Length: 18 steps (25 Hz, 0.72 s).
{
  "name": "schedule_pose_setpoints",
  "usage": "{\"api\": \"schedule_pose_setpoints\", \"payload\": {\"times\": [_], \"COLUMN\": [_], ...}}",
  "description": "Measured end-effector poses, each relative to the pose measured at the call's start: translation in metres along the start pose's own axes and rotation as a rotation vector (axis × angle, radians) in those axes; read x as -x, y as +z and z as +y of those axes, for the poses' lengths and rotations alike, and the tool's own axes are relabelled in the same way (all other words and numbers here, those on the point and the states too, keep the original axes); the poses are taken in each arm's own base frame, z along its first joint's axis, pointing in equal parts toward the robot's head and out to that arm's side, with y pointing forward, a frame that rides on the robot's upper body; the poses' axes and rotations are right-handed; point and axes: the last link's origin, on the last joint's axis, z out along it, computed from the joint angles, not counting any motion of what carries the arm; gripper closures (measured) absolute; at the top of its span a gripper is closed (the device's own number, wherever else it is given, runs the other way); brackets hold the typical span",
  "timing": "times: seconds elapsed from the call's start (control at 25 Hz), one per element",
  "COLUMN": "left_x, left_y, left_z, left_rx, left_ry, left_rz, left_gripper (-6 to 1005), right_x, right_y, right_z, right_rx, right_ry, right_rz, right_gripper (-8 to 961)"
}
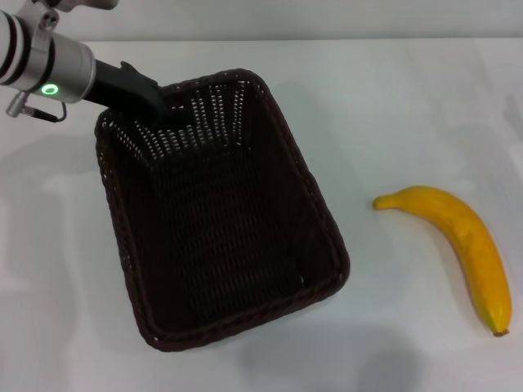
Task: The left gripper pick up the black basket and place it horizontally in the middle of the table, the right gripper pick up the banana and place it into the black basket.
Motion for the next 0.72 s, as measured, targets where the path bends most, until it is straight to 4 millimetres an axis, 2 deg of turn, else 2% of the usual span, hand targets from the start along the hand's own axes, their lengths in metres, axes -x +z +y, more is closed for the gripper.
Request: {"api": "schedule_pose_setpoints", "payload": {"times": [0.28, 0.48, 0.72], "left_x": [0.003, 0.005, 0.010], "left_y": [-0.006, -0.020, -0.030], "left_z": [0.001, -0.004, 0.003], "left_rx": [0.035, 0.041, 0.115], "left_ry": [-0.124, -0.203, -0.266], "left_rz": [-0.007, 0.077, 0.142], "left_gripper": [654, 693, 732], "right_x": [0.000, -0.001, -0.002], "right_y": [0.000, -0.003, -0.005], "right_z": [0.000, -0.003, -0.004], "right_rx": [-0.001, -0.006, -0.011], "right_ry": [0.000, -0.001, 0.001], "right_rz": [0.001, 0.005, 0.005], "right_gripper": [90, 91, 91]}}
